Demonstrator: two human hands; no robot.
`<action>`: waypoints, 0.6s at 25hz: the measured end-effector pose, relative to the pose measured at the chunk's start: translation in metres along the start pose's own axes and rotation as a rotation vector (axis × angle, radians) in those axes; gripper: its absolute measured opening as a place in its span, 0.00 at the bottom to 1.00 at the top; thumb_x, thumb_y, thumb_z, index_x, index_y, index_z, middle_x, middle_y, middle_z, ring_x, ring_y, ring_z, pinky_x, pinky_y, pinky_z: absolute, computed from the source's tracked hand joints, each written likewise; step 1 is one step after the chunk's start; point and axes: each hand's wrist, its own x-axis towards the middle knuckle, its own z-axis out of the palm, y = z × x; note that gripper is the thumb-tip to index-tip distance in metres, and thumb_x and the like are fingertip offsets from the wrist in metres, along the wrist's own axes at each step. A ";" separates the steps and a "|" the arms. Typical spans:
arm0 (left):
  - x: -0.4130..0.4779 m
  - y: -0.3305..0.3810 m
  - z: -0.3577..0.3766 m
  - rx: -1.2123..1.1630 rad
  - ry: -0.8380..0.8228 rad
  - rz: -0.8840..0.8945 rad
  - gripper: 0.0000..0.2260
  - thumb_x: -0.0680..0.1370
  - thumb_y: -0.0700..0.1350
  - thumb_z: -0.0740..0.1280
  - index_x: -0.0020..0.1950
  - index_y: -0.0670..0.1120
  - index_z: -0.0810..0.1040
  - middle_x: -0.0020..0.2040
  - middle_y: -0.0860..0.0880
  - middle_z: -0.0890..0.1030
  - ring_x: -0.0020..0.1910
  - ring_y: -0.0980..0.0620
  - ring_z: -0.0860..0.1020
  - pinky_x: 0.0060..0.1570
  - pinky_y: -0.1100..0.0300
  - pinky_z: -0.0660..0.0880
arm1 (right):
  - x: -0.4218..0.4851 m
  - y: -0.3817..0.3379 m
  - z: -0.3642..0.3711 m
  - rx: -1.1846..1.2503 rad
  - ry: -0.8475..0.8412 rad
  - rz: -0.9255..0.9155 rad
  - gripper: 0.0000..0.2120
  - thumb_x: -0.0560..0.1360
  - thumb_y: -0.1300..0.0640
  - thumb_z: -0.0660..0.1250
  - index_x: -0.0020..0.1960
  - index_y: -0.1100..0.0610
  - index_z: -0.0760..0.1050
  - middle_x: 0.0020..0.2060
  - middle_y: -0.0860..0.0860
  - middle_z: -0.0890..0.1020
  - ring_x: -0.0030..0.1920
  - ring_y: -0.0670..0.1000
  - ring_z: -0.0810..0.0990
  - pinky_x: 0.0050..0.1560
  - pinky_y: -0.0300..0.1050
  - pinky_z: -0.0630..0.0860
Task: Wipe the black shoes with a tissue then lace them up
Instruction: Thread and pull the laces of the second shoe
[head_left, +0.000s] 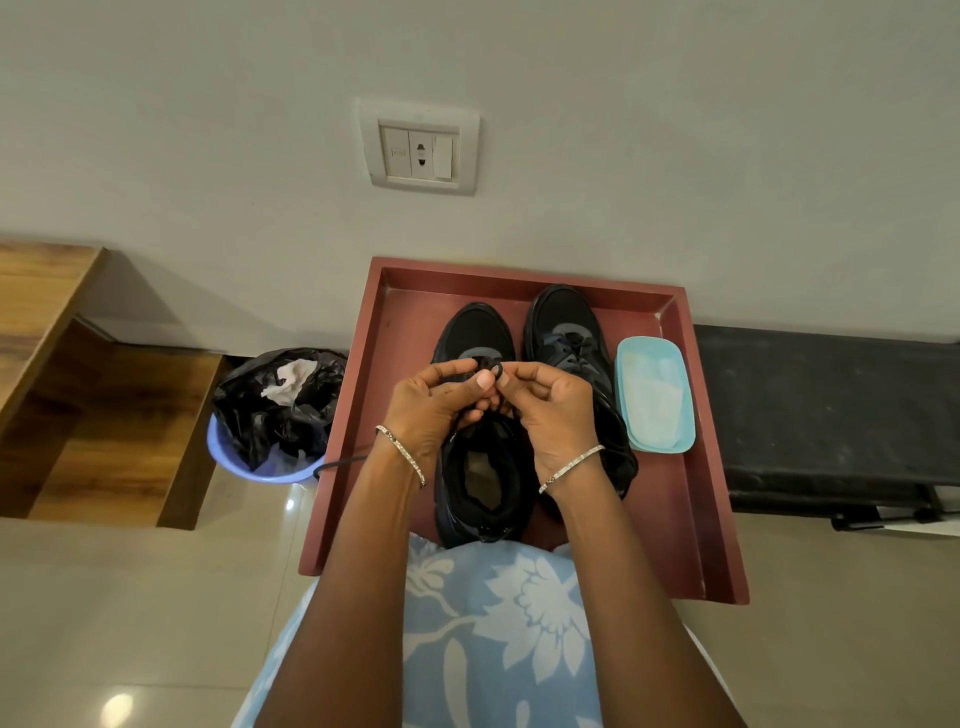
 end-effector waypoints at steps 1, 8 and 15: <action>0.000 0.001 0.000 -0.002 -0.001 -0.027 0.19 0.67 0.40 0.75 0.57 0.37 0.80 0.37 0.42 0.84 0.31 0.54 0.81 0.32 0.67 0.78 | 0.001 -0.002 -0.004 -0.025 -0.059 -0.004 0.04 0.75 0.65 0.72 0.48 0.60 0.84 0.38 0.57 0.86 0.38 0.52 0.83 0.45 0.43 0.81; 0.000 0.002 -0.001 0.066 0.007 -0.089 0.15 0.70 0.41 0.75 0.56 0.42 0.82 0.35 0.47 0.82 0.30 0.57 0.79 0.29 0.69 0.75 | 0.002 -0.013 -0.012 -0.041 -0.201 0.060 0.05 0.75 0.63 0.73 0.49 0.63 0.85 0.40 0.61 0.85 0.39 0.51 0.82 0.46 0.40 0.80; 0.000 0.002 -0.003 0.072 -0.014 -0.072 0.02 0.75 0.39 0.72 0.47 0.44 0.81 0.36 0.48 0.82 0.33 0.56 0.78 0.30 0.68 0.74 | 0.008 -0.009 -0.005 -0.068 -0.121 0.082 0.05 0.79 0.64 0.68 0.49 0.65 0.81 0.36 0.58 0.83 0.34 0.51 0.80 0.40 0.40 0.79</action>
